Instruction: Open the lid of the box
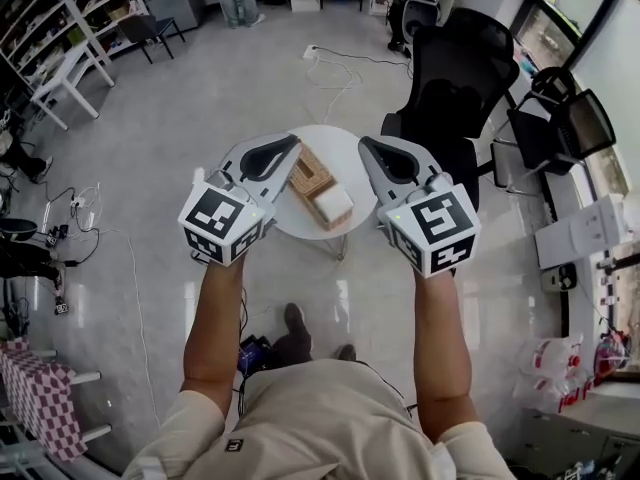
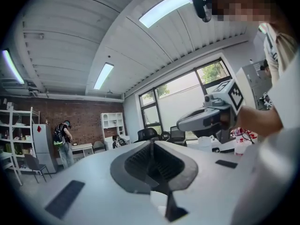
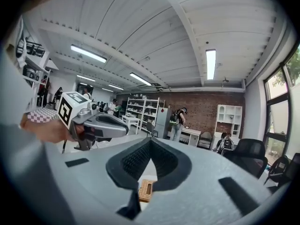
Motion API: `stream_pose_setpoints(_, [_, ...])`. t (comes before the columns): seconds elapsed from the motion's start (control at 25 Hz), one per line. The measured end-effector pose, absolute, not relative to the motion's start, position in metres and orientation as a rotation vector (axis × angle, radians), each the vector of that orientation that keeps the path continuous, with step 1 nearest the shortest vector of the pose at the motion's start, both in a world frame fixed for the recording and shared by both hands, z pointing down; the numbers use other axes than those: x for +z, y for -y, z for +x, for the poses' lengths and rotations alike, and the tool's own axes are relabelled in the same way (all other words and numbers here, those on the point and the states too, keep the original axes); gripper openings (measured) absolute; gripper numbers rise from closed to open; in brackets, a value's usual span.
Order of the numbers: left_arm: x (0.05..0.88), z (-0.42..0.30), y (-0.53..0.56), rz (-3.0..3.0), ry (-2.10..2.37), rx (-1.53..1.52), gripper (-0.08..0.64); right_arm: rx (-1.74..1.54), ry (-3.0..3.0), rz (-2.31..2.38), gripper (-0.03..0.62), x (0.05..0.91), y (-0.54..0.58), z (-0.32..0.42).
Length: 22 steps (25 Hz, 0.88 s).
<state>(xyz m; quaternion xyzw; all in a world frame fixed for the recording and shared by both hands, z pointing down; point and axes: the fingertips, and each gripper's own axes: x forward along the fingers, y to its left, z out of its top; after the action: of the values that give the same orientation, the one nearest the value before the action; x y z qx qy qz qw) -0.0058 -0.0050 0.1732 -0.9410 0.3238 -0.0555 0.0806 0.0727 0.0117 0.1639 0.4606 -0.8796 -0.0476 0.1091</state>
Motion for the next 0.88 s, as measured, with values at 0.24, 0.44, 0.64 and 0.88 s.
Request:
stream_pose_setpoints(0.24, [0.178, -0.027, 0.058, -2.855, -0.9, -0.159, 0.023, -0.127, 2.541, 1.403, -0.006, 0.167, 0.035, 0.047])
stream_pose_setpoints(0.44, [0.188, -0.039, 0.092, -2.884, -0.85, -0.161, 0.021, -0.107, 2.505, 1.442, -0.006, 0.176, 0.067, 0.034])
stream_pose_setpoints(0.64, [0.194, -0.048, 0.119, -2.898, -0.815, -0.157, 0.022, -0.105, 2.47, 1.479, -0.006, 0.181, 0.091, 0.028])
stream_pose_setpoints(0.88, [0.204, -0.052, 0.148, -2.912, -0.827, -0.16, 0.021, -0.106, 2.465, 1.468, -0.006, 0.188, 0.118, 0.027])
